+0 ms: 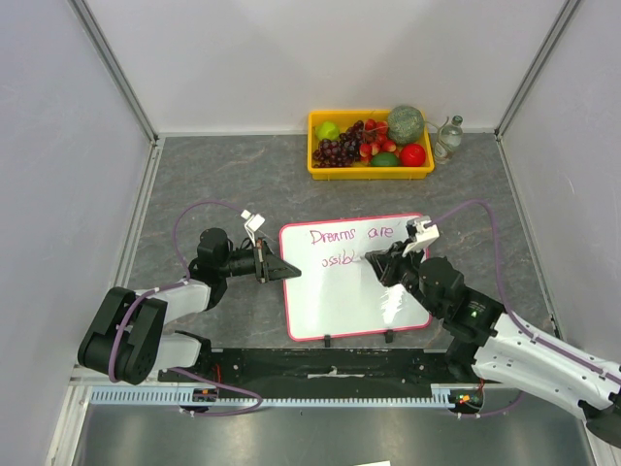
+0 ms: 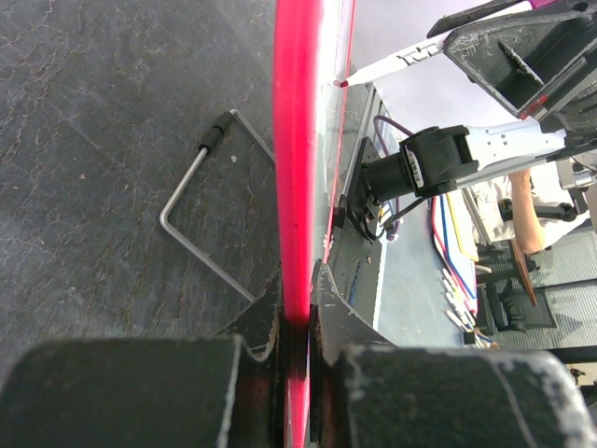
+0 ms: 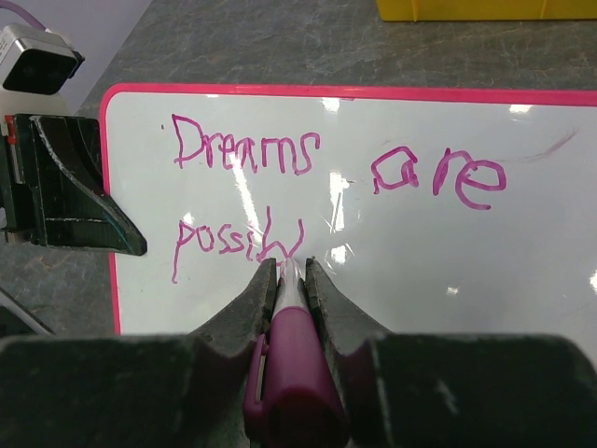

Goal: Write a sentence on the whiteboard

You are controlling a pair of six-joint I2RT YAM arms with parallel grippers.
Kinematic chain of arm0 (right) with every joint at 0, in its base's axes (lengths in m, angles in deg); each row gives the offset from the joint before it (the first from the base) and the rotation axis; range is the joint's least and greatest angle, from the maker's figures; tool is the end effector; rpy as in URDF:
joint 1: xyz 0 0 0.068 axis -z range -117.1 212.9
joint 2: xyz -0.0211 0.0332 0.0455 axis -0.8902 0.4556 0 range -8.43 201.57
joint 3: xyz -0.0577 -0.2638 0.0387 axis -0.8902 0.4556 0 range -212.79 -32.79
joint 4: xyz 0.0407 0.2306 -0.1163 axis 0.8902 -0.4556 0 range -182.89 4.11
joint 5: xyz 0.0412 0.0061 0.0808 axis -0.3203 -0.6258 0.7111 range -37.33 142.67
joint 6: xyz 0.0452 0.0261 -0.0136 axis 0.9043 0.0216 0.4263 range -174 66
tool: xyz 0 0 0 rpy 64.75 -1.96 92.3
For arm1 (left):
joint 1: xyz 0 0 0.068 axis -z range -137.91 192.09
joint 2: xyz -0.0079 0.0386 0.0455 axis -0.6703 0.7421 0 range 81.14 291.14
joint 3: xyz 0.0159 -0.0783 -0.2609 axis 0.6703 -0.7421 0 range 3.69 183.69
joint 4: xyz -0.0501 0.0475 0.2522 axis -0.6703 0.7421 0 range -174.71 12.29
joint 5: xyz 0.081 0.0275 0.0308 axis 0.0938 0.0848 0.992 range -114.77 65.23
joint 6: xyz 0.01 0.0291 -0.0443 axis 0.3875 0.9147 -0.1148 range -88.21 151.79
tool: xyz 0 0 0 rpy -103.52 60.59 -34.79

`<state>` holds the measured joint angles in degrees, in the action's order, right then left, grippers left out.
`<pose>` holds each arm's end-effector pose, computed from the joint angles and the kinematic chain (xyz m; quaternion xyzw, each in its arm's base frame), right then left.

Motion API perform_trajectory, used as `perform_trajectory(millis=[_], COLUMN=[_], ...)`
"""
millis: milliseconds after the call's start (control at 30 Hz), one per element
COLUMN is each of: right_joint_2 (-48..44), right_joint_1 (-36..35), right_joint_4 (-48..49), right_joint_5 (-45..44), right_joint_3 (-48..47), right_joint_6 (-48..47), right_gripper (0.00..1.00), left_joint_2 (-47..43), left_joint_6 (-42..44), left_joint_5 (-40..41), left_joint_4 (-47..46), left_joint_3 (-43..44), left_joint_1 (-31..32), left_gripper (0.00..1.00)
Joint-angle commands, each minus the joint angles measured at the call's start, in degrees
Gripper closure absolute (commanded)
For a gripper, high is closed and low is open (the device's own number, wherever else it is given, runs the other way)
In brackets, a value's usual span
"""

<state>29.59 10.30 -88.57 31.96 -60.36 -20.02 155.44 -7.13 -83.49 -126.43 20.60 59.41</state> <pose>0.1123 0.1261 0.2662 -0.0144 0.7785 0.3168 0.5416 0.2012 -0.0945 0.1686 0.1608 0.7377 -0.5927 0.2803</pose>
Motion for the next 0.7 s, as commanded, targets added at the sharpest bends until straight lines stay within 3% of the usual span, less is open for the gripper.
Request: perform_trajectory(millis=[0,667], right_joint_2=[-0.8,-6.3], right_joint_1=[0.3,0.3], right_joint_4=[-3.0,-1.7], right_joint_5=[0.6,-2.1], right_joint_3=[1.0,-2.2], right_joint_6=[0.1,-2.9], right_gripper=[1.00,1.00], left_joint_2=[0.7,0.8], left_joint_6=[8.5,8.3], left_joint_5=[5.0,5.1], left_joint_4=[3.7,3.7], left_joint_3=[-1.2,-1.2], left_joint_1=[0.2,0.3], left_gripper=[0.98,0.98])
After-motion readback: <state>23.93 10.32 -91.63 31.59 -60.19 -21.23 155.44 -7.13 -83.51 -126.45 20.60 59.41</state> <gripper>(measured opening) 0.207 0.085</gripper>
